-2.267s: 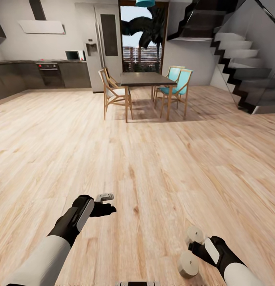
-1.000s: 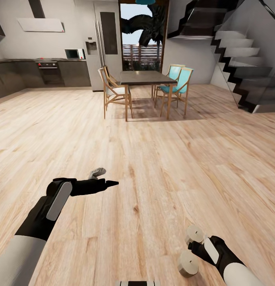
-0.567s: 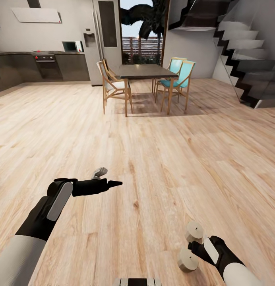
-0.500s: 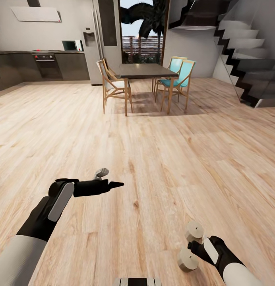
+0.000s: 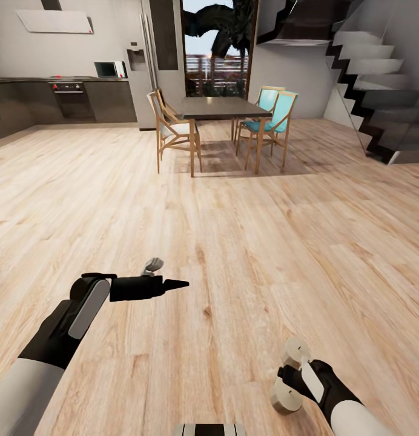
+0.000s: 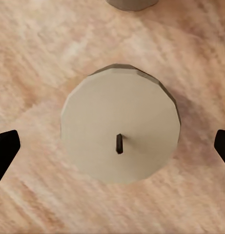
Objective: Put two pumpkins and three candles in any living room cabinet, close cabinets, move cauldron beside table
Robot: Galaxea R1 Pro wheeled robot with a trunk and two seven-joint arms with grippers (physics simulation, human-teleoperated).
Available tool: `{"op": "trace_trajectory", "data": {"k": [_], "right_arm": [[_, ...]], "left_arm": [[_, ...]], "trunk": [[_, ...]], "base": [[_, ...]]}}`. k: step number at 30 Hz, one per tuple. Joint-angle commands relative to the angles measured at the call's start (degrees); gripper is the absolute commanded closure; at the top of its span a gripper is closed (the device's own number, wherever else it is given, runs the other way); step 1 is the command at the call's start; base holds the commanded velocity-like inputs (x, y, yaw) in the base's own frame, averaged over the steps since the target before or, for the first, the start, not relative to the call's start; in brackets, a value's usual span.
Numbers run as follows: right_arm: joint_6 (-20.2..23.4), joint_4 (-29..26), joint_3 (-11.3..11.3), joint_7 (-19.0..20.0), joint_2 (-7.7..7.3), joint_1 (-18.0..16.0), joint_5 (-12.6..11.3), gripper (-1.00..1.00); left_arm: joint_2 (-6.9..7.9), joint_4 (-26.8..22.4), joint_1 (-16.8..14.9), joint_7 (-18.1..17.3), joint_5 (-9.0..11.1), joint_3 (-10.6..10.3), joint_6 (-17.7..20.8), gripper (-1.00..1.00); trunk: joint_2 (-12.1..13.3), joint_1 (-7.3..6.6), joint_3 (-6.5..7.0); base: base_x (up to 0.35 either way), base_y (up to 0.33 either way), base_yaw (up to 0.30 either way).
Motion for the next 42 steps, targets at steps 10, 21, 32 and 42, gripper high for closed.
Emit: {"op": "trace_trajectory", "data": {"k": [10,21,32,42], "right_arm": [[-0.94,-0.08,-0.06,-0.42,0.40,-0.01,-0.68,-1.00],[-1.29,-0.08,-0.06,-0.42,0.40,-0.01,-0.79,-1.00],[-1.34,-0.08,-0.06,-0.43,0.34,-0.01,-0.79,-1.00],[-1.34,-0.08,-0.11,-0.39,0.22,-0.01,-0.79,-1.00]], "left_arm": [[0.23,-0.07,-0.04,-1.19,-0.18,-0.15,0.16,-1.00],[0.25,-0.17,-0.04,-1.29,-0.18,-0.16,0.16,-1.00],[0.25,-0.22,-0.04,-1.29,-0.18,-0.16,0.16,-1.00],[0.25,-0.27,-0.04,-1.29,-0.18,-0.16,0.16,-1.00]], "trunk": [[-0.02,-0.01,-0.05],[-0.02,-0.01,-0.05],[-0.02,-0.01,-0.05],[-0.09,0.12,-1.15]], "base": [[0.000,0.000,0.000],[0.036,0.000,0.000],[0.054,0.000,0.000],[0.002,0.000,0.000]]}}
